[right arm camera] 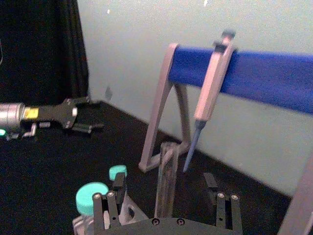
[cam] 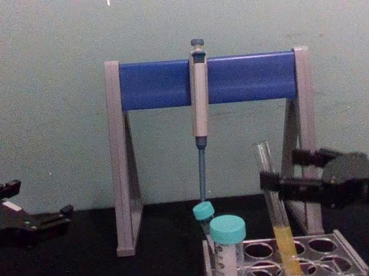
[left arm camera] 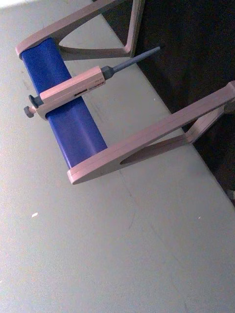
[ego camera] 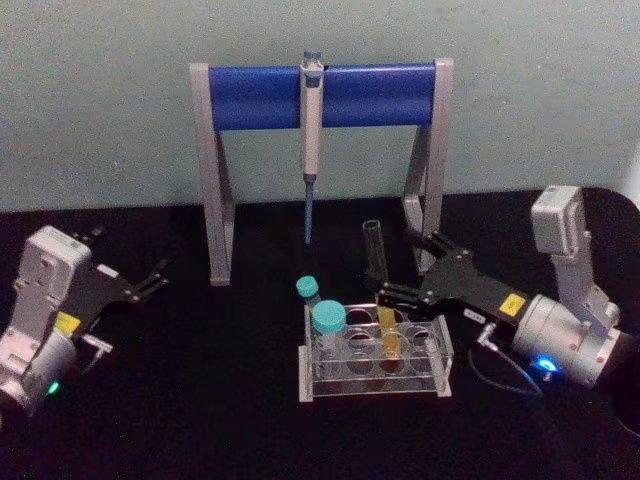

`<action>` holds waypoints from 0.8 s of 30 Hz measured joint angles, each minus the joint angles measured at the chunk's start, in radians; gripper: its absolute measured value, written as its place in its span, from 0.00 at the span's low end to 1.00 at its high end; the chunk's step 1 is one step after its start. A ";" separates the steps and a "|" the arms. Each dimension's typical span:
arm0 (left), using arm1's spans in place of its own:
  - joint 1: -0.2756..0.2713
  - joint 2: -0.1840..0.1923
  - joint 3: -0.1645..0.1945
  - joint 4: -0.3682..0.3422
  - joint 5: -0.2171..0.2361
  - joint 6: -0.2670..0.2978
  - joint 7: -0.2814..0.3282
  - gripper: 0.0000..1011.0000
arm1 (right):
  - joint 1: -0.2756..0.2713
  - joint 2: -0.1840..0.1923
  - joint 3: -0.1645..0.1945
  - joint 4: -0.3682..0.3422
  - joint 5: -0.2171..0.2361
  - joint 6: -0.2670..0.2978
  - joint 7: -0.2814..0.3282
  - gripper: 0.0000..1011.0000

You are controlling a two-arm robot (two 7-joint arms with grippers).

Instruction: Pick up the test tube from the test tube rack, shake it, then place it back into the test tube rack.

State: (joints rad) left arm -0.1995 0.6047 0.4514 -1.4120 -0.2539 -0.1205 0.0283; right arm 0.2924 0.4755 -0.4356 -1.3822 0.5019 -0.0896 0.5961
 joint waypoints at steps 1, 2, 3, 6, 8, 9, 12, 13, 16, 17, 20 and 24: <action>0.000 0.000 0.000 0.000 0.000 0.000 0.000 0.99 | -0.006 0.001 0.005 -0.010 0.000 -0.005 -0.006 0.99; 0.000 0.000 0.000 0.000 0.000 0.000 0.000 0.99 | -0.020 0.003 0.017 -0.030 -0.001 -0.018 -0.019 0.99; 0.000 0.000 0.000 0.000 0.000 0.000 0.000 0.99 | -0.028 0.004 0.025 -0.042 -0.001 -0.024 -0.026 0.99; 0.000 0.000 0.000 0.000 0.000 0.000 0.000 0.99 | -0.061 0.003 0.059 -0.084 0.000 -0.056 -0.065 0.99; 0.000 0.000 0.000 0.000 0.000 0.000 0.000 0.99 | -0.089 -0.001 0.090 -0.118 -0.005 -0.077 -0.103 0.99; 0.000 0.000 0.000 0.000 0.000 0.000 0.000 0.99 | -0.098 -0.003 0.099 -0.129 -0.010 -0.082 -0.121 0.99; 0.000 0.000 0.000 0.000 0.000 0.000 0.000 0.99 | -0.135 -0.011 0.136 -0.172 -0.046 -0.085 -0.210 0.99; 0.000 0.000 0.000 0.000 0.000 0.000 0.000 0.99 | -0.151 -0.019 0.149 -0.189 -0.072 -0.076 -0.262 0.99; 0.000 0.000 0.000 0.000 0.000 0.000 0.000 0.99 | -0.174 -0.039 0.166 -0.201 -0.138 -0.041 -0.370 0.99; 0.000 0.000 0.000 0.000 0.000 0.000 0.000 0.99 | -0.178 -0.043 0.168 -0.201 -0.152 -0.032 -0.392 0.99; 0.000 0.000 0.000 0.000 0.000 0.000 0.000 0.99 | -0.188 -0.061 0.169 -0.195 -0.199 -0.002 -0.458 0.99; 0.000 0.000 0.000 0.000 0.000 0.000 0.000 0.99 | -0.197 -0.091 0.171 -0.160 -0.250 0.069 -0.531 0.99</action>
State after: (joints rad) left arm -0.1995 0.6047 0.4514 -1.4120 -0.2539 -0.1205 0.0283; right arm 0.0958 0.3844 -0.2648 -1.5425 0.2523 -0.0207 0.0649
